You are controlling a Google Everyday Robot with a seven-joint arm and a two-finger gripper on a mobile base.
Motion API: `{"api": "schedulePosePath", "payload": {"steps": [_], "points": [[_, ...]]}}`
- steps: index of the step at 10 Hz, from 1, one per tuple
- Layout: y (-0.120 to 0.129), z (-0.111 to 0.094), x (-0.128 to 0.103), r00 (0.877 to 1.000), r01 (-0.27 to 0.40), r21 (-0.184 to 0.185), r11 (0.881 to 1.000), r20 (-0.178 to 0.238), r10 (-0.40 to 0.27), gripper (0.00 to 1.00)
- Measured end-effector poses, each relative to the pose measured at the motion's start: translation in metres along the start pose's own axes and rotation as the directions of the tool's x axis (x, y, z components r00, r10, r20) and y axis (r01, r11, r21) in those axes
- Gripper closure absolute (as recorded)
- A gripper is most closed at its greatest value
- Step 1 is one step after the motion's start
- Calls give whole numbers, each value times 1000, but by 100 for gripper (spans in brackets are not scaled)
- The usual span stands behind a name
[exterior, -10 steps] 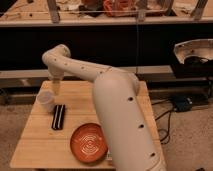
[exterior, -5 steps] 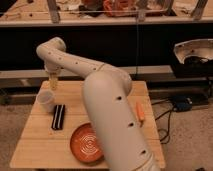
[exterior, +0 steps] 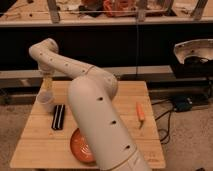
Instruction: Place the ceramic cup in the ceramic bowl
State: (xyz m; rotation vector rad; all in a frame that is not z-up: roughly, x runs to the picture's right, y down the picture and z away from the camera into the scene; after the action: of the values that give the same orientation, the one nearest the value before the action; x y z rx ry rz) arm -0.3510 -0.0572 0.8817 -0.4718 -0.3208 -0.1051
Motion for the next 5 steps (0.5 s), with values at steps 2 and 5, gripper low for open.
{"api": "schedulePosePath", "payload": {"steps": [2,5], "points": [[2,4,-17,1000,27,-3,1000,0,-27,20],[9,9,-27,998,60,-12,998,-11,-60,20]]}}
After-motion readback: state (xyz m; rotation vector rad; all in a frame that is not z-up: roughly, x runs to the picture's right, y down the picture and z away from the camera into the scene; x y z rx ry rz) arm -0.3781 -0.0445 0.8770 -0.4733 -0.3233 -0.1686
